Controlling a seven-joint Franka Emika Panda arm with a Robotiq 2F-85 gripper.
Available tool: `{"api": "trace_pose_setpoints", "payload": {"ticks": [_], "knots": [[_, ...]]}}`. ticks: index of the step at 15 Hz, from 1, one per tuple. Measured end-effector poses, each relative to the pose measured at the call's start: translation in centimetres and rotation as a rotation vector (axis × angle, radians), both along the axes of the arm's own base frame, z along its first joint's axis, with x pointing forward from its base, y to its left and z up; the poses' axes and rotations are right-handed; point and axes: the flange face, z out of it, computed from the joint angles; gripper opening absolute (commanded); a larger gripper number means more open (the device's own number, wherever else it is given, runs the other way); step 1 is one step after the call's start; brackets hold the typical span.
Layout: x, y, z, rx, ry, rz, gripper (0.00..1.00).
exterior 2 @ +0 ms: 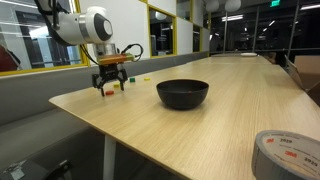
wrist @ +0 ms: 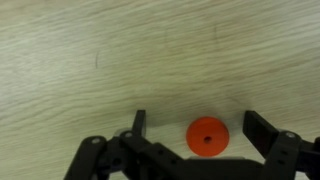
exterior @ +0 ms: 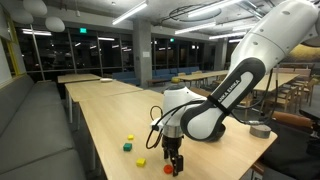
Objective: Pick up the orange objects from the table and put them in the bowl
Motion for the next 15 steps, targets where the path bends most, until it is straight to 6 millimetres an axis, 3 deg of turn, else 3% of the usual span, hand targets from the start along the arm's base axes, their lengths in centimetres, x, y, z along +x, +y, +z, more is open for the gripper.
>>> {"api": "trace_pose_setpoints", "payload": {"ticks": [15], "knots": [[-0.5, 1.3, 0.8, 0.005, -0.014, -0.041, 1.0]]}}
